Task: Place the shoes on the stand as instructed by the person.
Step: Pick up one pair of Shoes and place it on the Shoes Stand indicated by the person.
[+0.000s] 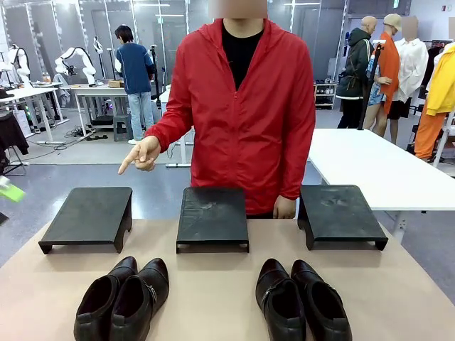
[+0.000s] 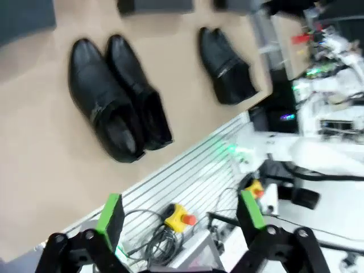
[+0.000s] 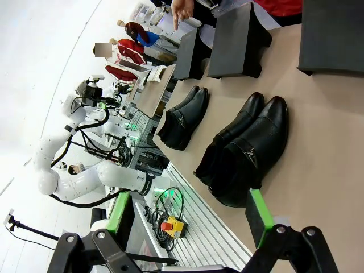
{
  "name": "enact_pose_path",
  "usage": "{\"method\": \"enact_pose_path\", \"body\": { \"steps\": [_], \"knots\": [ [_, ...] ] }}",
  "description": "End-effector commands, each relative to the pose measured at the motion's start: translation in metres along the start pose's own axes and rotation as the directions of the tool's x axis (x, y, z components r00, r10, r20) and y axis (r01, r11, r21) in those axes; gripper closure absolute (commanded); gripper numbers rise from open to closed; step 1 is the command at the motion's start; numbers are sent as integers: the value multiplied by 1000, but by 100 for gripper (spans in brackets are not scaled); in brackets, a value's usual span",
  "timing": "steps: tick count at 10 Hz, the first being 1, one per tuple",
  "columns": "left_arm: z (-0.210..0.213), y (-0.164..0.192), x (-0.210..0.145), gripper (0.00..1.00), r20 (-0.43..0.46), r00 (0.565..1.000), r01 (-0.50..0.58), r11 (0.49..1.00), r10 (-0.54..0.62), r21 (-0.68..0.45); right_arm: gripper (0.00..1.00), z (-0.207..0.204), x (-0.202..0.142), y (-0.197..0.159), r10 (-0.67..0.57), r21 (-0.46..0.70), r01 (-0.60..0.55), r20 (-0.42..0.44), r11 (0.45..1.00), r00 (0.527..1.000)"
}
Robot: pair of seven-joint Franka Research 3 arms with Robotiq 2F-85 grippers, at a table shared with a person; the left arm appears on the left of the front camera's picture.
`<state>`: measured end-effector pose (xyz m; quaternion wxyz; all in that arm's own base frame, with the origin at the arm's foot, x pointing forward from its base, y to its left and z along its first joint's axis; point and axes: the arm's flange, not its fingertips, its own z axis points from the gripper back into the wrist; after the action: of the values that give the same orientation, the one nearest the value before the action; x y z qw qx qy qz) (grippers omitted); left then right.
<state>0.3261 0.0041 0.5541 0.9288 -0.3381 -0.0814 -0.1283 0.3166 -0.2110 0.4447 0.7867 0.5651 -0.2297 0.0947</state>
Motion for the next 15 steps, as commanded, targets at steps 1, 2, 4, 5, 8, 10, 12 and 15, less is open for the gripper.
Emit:
{"method": "enact_pose_path", "body": {
  "steps": [1, 2, 4, 5, 8, 10, 12, 15],
  "knots": [
    [-45, -17, 0, 0, -59, 998, 3, 984, 8, 178, 0, 1, 0, 0, 14, 12, -14, 6, 1000, 1000],
    [-67, -24, -1, 0, -39, 999, 11, 950, 1, 311, 0, 1, 0, 0, 14, 12, -14, 6, 1000, 1000],
    [-115, -40, -1, 0, -91, 996, 51, 933, -20, 357, 0, 1, 0, 0, 14, 12, -14, 6, 1000, 1000],
    [-133, -46, 0, 0, -112, 994, 48, 929, -7, 367, 0, 1, 0, 0, 14, 12, -14, 6, 1000, 1000],
    [-176, -59, -4, 0, -111, 994, 33, 886, 21, 462, 0, 1, 0, 0, 14, 12, -14, 6, 1000, 1000],
    [-201, -62, -6, 0, -65, 995, -30, 872, 70, 488, 0, 1, 0, 0, 14, 12, -14, 6, 1000, 1000],
    [-222, -58, -8, 0, -19, 995, -77, 851, 101, 519, 0, 1, 0, 0, 14, 12, -14, 6, 1000, 1000],
    [-247, -36, -12, 0, -22, 991, -94, 826, 128, 555, 0, 1, 0, 0, 14, 12, -14, 6, 1000, 1000]
  ]
}}
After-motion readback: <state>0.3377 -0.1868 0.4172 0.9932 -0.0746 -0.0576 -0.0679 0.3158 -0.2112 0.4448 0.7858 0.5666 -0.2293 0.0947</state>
